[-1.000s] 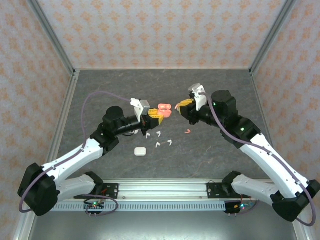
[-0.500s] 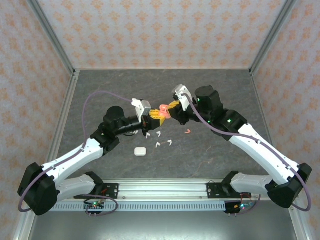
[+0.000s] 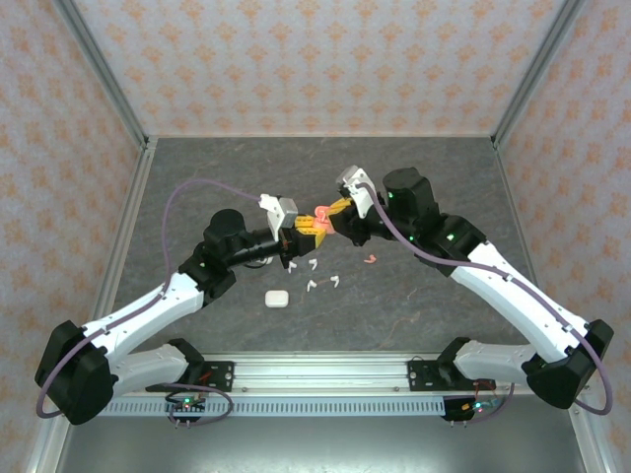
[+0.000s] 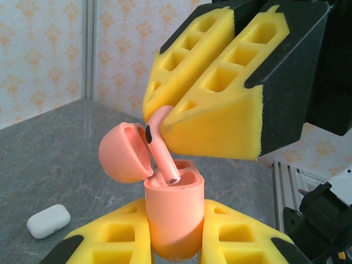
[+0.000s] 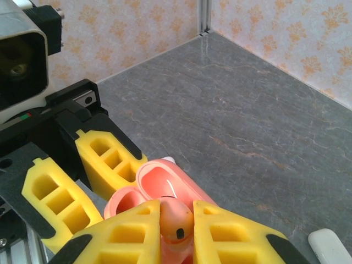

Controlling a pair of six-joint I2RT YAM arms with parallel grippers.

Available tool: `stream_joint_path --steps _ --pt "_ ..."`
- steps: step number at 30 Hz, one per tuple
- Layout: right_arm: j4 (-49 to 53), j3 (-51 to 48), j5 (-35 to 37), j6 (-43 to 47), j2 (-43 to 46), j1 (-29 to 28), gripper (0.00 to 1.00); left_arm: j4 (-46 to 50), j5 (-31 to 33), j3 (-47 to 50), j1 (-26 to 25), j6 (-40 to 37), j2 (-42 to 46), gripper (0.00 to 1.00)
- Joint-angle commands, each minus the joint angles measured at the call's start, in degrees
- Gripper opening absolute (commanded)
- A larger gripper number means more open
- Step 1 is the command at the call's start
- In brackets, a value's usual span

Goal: Insert wireless bluetooth earbuds into charging case

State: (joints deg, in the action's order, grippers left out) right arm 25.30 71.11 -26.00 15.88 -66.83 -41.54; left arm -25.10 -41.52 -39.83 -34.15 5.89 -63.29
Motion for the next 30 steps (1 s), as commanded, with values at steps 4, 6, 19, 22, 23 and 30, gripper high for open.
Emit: stream_joint_path --steps 4,6,19,22,23,30 --pt "-1.72 1.77 -2.58 -0.44 -0.57 -0.91 0.17 -1.83 -0.85 -2.38 -0.30 -1.24 -0.58 0.00" --pt "-1.19 1.95 -2.95 -0.38 -0.73 -0.97 0.17 -1.90 -0.85 -2.47 -0.35 -1.25 -0.54 0.00" --pt "5.63 6.39 -9.27 -0.95 -3.88 -0.97 0.25 -2.06 -0.86 -2.31 -0.38 -1.32 -0.10 0.00" --pt "5.45 7.74 -9.19 -1.96 -3.58 -0.94 0.32 -2.06 -0.76 -2.10 -0.32 -1.32 0.29 0.00" --pt "5.59 8.44 -8.67 -2.21 -3.43 -0.91 0.36 -2.07 -0.67 -2.01 -0.38 -1.28 0.42 0.00" --pt "6.53 13.90 -0.69 -10.00 -1.59 1.43 0.56 -4.92 2.47 0.01 -0.34 -0.64 2.67 0.00"
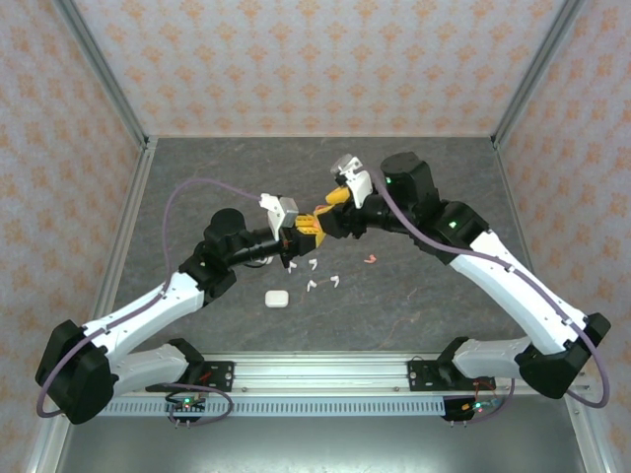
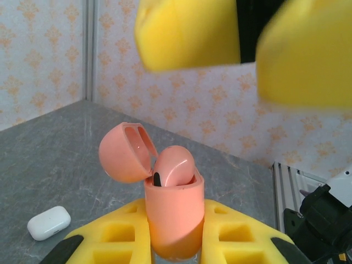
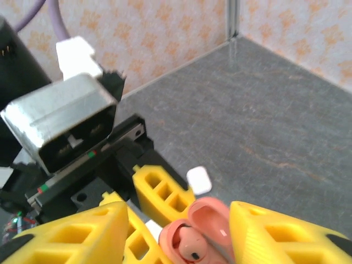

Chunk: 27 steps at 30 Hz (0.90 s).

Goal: Insert wireless bluetooth earbuds into charging case

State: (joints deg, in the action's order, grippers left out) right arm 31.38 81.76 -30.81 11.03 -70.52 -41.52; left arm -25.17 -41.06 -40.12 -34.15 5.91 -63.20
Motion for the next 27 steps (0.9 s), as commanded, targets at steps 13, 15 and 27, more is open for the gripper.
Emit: stream_joint_path --steps 13,15,27 --pt "10.51 -5.36 14.46 -30.74 1.35 16.73 0.63 -5.00 5.63 4.50 -0.39 -1.96 9.01 0.00" --pt "11.11 -8.17 14.92 -31.66 -0.59 17.14 0.63 -5.05 5.73 5.32 -0.39 -1.96 9.88 0.00" --pt "7.09 -16.33 22.95 -30.71 -20.21 15.88 0.68 -3.50 6.47 8.04 -0.36 -3.02 13.82 0.00"
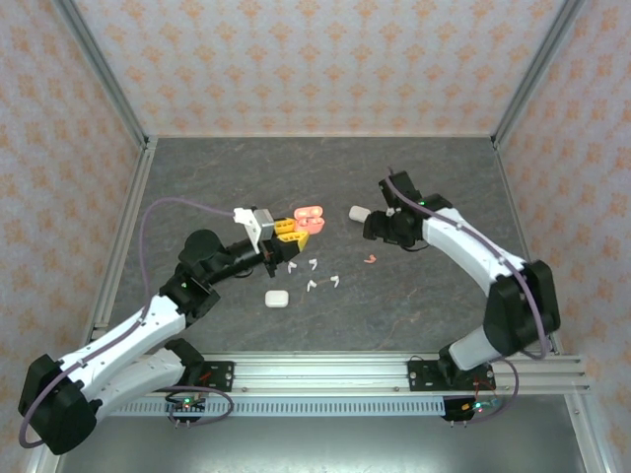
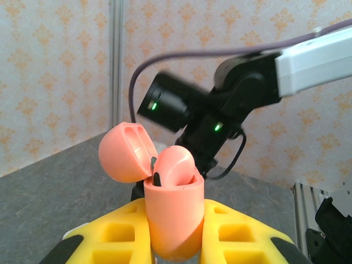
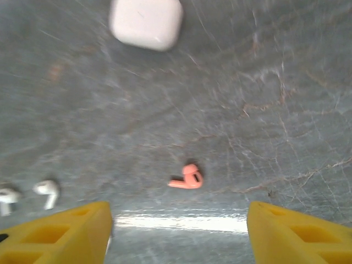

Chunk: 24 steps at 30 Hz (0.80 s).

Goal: Insert wireless bluetooth earbuds into charging case

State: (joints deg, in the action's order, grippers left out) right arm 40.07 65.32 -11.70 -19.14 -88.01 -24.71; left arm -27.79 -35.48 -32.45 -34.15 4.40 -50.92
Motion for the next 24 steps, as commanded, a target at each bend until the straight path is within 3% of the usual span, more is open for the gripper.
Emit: stream_joint_path --steps 1,10,24 --pt "-1.72 0.42 4.32 -0.27 -4.19 -1.41 0.69 -0.79 1.01 0.45 -0.39 -1.59 1.73 0.00" --pt "-2.87 2.79 8.77 1.21 -15.59 -5.04 0.75 -0.53 1.65 0.63 -0.32 -1.73 2.05 0.00" --pt "-2.64 0.28 9.16 1.38 -17.29 -5.41 0.61 -0.66 1.39 -0.64 -0.39 -1.19 -0.06 0.00"
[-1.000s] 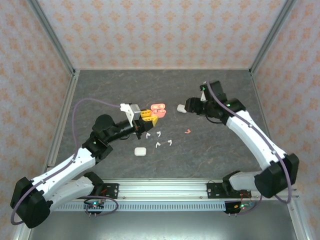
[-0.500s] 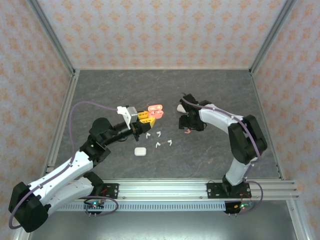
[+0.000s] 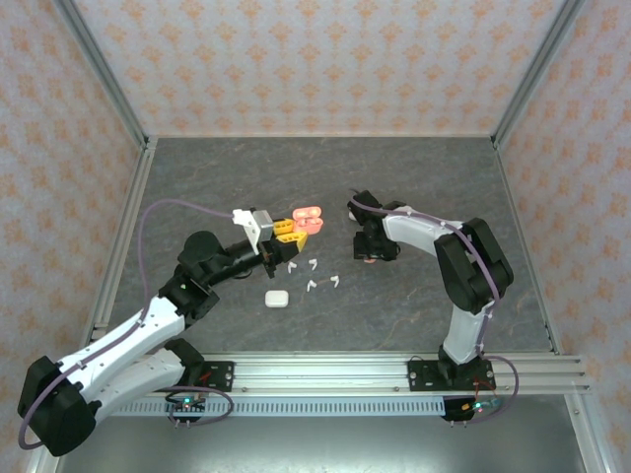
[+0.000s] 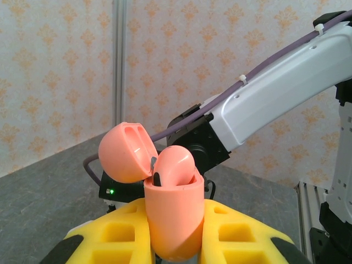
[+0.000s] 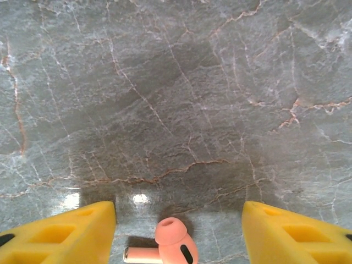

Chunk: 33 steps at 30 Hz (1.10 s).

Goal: Insert wireless bluetooth earbuds into charging case

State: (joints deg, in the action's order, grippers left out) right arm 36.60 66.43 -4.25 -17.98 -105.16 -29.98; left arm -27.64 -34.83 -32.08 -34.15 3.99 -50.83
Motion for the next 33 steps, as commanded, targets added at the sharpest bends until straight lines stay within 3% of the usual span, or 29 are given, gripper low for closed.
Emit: stream_joint_path --steps 1,20,29,33 --pt "1.12 -1.08 1.62 0.25 0.15 -0.10 0.61 -0.79 0.72 -1.10 -0.34 -0.84 -0.28 0.00" --pt "2.31 -8.21 1.85 -0.21 6.23 -0.08 0.54 -1.51 0.51 -1.50 -0.38 -0.39 -2.08 0.00" --pt "4.18 -6.85 2.10 0.23 7.81 -0.08 0.48 -1.30 0.73 -1.52 -0.36 -0.30 -2.24 0.00" --pt "2.34 -5.70 -2.65 1.39 9.11 -0.01 0.48 -1.18 0.82 -1.50 -0.37 -0.30 -2.06 0.00"
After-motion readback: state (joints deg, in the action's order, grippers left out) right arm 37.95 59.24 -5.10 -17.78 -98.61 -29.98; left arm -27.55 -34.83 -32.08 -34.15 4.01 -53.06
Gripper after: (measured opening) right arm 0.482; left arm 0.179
